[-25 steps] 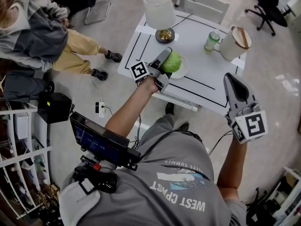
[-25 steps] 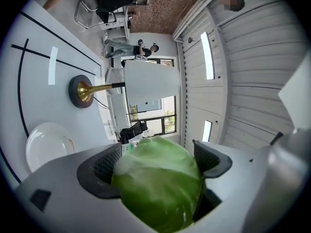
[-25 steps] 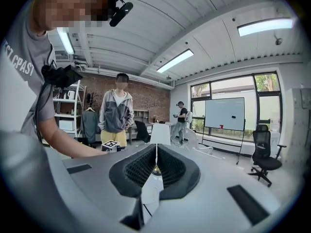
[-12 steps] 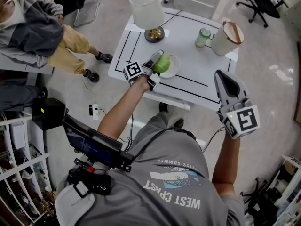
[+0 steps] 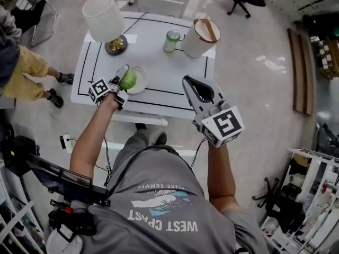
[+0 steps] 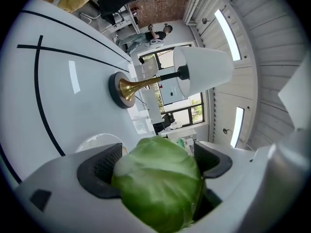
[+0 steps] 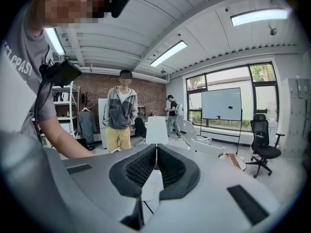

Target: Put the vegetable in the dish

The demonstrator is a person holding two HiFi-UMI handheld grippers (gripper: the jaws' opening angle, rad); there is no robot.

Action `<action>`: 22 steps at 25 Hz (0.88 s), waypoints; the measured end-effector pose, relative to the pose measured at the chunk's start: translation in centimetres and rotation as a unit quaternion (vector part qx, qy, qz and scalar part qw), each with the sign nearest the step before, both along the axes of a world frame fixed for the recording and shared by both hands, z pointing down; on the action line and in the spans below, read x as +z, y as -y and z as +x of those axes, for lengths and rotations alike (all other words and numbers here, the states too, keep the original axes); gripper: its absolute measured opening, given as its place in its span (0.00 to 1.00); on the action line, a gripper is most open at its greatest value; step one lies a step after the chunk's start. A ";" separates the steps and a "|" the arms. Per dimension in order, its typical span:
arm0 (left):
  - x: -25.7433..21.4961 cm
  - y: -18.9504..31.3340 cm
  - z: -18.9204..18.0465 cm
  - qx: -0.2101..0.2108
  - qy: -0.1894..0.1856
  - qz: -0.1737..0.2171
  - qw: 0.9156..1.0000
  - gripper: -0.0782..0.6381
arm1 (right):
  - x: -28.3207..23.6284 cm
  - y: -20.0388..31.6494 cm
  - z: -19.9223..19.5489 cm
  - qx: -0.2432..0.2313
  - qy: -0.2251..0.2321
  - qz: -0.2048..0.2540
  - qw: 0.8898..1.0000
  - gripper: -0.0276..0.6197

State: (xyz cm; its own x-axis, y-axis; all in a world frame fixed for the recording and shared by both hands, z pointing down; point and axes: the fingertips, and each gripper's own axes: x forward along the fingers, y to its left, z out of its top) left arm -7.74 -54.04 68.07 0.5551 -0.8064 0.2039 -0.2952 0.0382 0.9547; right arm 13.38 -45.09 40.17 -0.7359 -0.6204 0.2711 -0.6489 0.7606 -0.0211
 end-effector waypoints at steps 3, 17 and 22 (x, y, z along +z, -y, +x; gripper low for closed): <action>0.6 0.2 0.4 0.009 0.018 -0.004 1.000 0.76 | 0.4 0.1 0.2 -0.002 0.003 -0.006 1.000 0.06; 5.1 0.8 3.5 0.133 0.186 -0.031 0.973 0.76 | 1.7 1.2 -0.1 0.007 -0.002 -0.029 1.000 0.06; 6.7 0.5 3.7 0.192 0.273 -0.028 0.942 0.76 | 2.6 1.2 -1.1 0.011 -0.001 -0.040 0.999 0.06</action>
